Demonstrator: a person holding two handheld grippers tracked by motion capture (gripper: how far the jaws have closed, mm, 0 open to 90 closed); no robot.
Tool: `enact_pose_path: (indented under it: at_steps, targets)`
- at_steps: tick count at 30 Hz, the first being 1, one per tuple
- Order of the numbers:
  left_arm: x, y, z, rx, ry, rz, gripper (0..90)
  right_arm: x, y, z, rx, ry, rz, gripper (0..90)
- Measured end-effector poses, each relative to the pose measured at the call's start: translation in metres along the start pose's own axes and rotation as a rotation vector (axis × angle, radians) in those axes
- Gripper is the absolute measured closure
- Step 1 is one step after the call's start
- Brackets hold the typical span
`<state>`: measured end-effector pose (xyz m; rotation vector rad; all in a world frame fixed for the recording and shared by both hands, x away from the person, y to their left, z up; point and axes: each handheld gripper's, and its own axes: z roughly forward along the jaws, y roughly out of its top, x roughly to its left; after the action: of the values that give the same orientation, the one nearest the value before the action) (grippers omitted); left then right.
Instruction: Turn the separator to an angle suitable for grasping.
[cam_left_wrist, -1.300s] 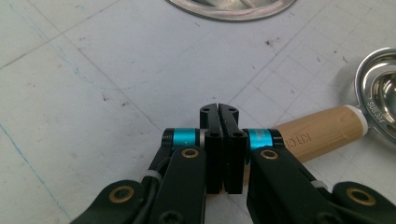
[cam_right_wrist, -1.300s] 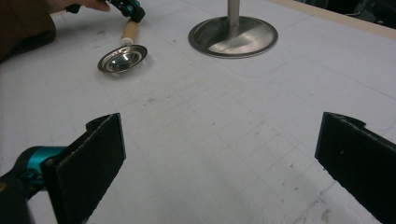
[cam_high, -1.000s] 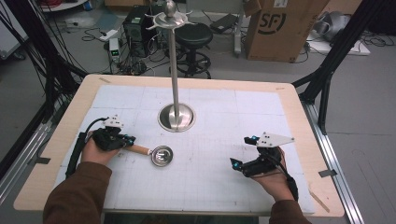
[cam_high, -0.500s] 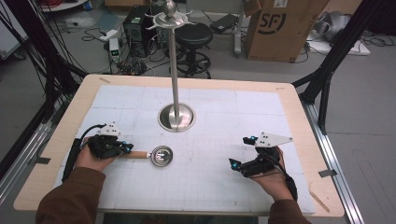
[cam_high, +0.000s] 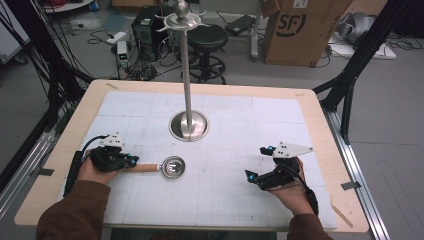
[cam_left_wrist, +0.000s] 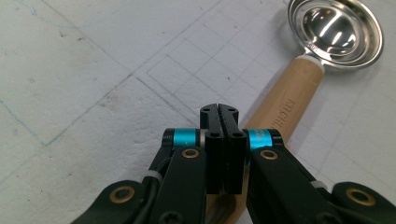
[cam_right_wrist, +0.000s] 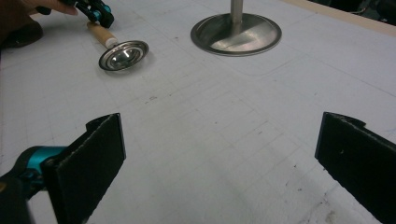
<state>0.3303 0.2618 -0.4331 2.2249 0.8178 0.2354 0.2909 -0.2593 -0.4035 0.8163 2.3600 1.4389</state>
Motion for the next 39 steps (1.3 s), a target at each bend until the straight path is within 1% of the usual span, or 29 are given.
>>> enact_pose_path:
  at_steps: [2,6,8,10,13,15,17,18,19,22,24,26,29,31,36,39]
  targets:
    - [-0.002,0.001,-0.002,-0.014,-0.005,-0.002,89.1,-0.001,0.0,0.0,-0.002,-0.001,-0.003,0.4]
    - [-0.004,0.002,-0.002,-0.023,-0.005,0.007,88.7,0.0,0.0,0.0,-0.001,0.002,-0.003,0.4]
    - [-0.005,0.003,-0.004,-0.039,0.003,0.013,85.9,0.0,0.0,-0.001,-0.001,0.0,-0.002,0.4]
    - [-0.006,0.005,-0.007,-0.07,-0.005,0.02,81.3,0.0,0.0,-0.001,-0.001,-0.001,-0.003,0.4]
    - [-0.01,0.01,-0.014,-0.119,-0.017,0.035,68.4,0.0,0.0,-0.001,0.0,0.0,-0.002,0.4]
    - [-0.012,0.013,-0.015,-0.123,-0.029,0.064,62.0,-0.001,0.0,0.0,0.002,0.002,-0.002,0.4]
    - [-0.016,0.017,-0.014,-0.101,-0.038,0.093,54.5,0.0,0.0,0.0,0.004,0.003,-0.004,0.4]
    - [-0.018,0.018,-0.013,-0.092,-0.042,0.108,52.2,0.0,0.0,0.0,0.006,0.003,-0.002,0.4]
    - [-0.019,0.019,-0.012,-0.087,-0.05,0.117,50.4,0.0,0.0,0.0,0.007,0.003,-0.001,0.4]
    - [-0.024,0.022,-0.007,-0.057,-0.051,0.143,45.9,0.0,0.0,0.0,0.005,0.003,-0.001,0.4]
    - [-0.025,0.023,-0.004,-0.049,-0.067,0.15,46.1,0.0,0.0,0.0,0.006,0.004,-0.002,0.4]
    - [-0.026,0.024,0.0,-0.03,-0.082,0.158,47.7,0.0,0.0,0.0,0.007,0.003,-0.001,0.4]
    - [-0.027,0.025,0.005,0.008,-0.082,0.175,47.5,0.0,0.0,0.001,0.007,0.006,0.0,0.4]
    - [-0.028,0.027,0.008,0.029,-0.091,0.182,46.9,-0.001,-0.001,0.001,0.009,0.005,-0.005,0.4]
    - [-0.033,0.035,0.013,0.101,-0.077,0.24,46.7,-0.001,-0.001,0.002,0.016,0.007,-0.002,0.4]
    - [-0.035,0.038,0.017,0.12,-0.086,0.251,46.8,-0.001,-0.001,0.002,0.018,0.005,0.001,0.4]
